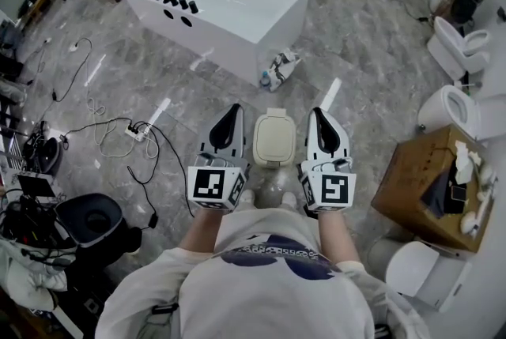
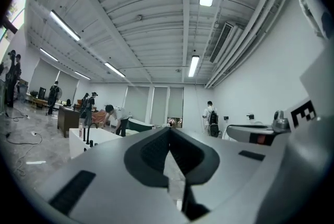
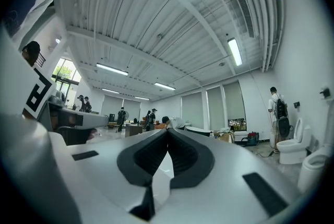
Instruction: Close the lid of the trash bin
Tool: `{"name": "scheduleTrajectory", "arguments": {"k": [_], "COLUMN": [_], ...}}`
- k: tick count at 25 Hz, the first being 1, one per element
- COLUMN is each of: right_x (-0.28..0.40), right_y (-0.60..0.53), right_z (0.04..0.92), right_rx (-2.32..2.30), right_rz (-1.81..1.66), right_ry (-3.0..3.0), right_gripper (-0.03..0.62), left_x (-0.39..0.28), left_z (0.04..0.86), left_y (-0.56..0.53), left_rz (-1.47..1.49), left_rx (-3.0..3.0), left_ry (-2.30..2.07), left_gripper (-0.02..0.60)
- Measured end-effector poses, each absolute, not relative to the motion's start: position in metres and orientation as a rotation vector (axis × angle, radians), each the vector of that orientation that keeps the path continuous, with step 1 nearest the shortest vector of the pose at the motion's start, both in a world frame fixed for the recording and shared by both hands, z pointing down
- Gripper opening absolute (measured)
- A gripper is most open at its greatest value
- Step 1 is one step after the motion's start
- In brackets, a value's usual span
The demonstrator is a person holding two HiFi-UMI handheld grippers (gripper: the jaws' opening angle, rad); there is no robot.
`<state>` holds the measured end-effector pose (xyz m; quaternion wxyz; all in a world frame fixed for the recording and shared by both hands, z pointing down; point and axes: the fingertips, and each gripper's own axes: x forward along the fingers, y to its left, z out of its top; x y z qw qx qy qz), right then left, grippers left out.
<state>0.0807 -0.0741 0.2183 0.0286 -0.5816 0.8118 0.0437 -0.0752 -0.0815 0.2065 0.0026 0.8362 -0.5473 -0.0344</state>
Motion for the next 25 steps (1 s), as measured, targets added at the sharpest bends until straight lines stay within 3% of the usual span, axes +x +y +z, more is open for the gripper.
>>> {"name": "scheduleTrajectory", "arguments": {"k": [25], "right_x": [0.077], "right_y": [-0.066], "right_z": [0.238], "right_rx": [-1.791], "right_rz": [0.07], "right_ry": [2.532], "right_gripper": [0.009], "left_x": [-0.081], "left_z": [0.23], "left_y": [-0.072], "left_rz": [-0.038], "left_rx": [2.568], "left_ry": [-1.693], "left_gripper": [-0.002]}}
